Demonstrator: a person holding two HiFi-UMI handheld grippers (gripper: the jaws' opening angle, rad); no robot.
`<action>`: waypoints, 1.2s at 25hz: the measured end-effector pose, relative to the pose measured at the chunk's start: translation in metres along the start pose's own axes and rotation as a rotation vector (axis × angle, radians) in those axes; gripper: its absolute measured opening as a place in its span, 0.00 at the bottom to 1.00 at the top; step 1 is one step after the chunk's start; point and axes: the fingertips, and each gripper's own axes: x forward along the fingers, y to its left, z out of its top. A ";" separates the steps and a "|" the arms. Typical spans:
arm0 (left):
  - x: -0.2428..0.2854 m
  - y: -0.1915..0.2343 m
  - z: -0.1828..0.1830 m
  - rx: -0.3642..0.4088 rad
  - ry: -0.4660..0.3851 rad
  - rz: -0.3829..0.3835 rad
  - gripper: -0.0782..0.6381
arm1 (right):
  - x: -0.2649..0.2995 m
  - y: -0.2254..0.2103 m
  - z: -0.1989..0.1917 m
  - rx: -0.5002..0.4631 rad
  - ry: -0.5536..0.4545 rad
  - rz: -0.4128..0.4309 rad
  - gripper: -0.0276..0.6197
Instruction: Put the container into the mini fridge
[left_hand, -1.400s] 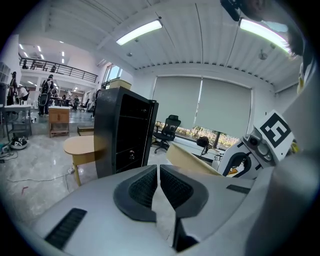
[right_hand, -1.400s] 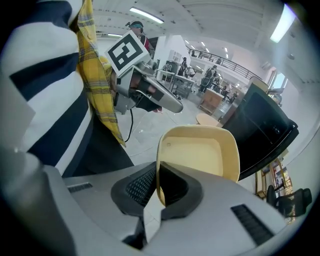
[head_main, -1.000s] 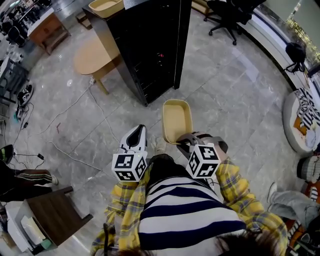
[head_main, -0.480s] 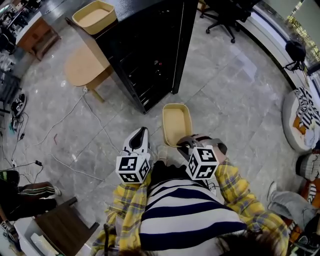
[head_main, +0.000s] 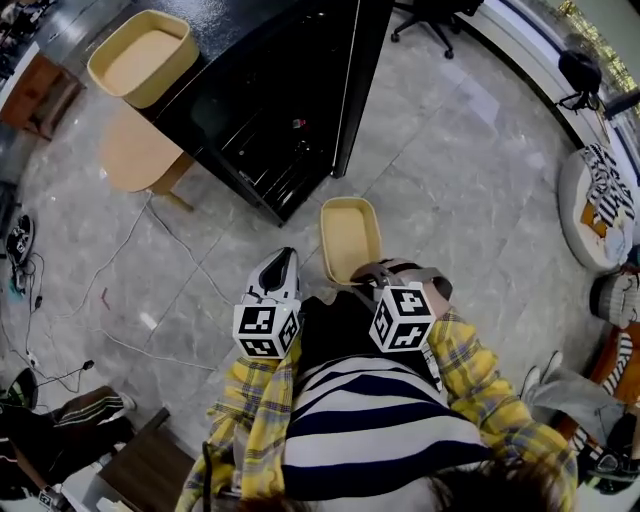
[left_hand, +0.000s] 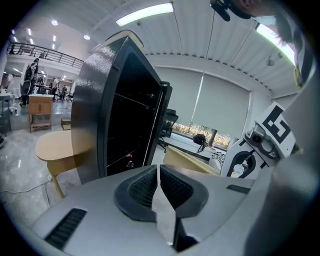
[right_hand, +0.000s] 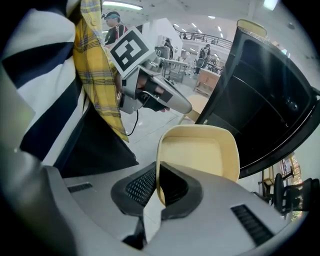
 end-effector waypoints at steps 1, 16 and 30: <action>0.004 0.002 -0.001 0.006 0.002 -0.004 0.15 | 0.004 -0.003 -0.001 0.002 0.001 0.000 0.09; 0.069 0.018 0.000 0.005 0.010 0.129 0.15 | 0.037 -0.085 -0.022 -0.134 -0.023 0.086 0.09; 0.121 0.046 0.009 -0.008 0.019 0.296 0.15 | 0.070 -0.178 -0.028 -0.304 -0.063 0.127 0.09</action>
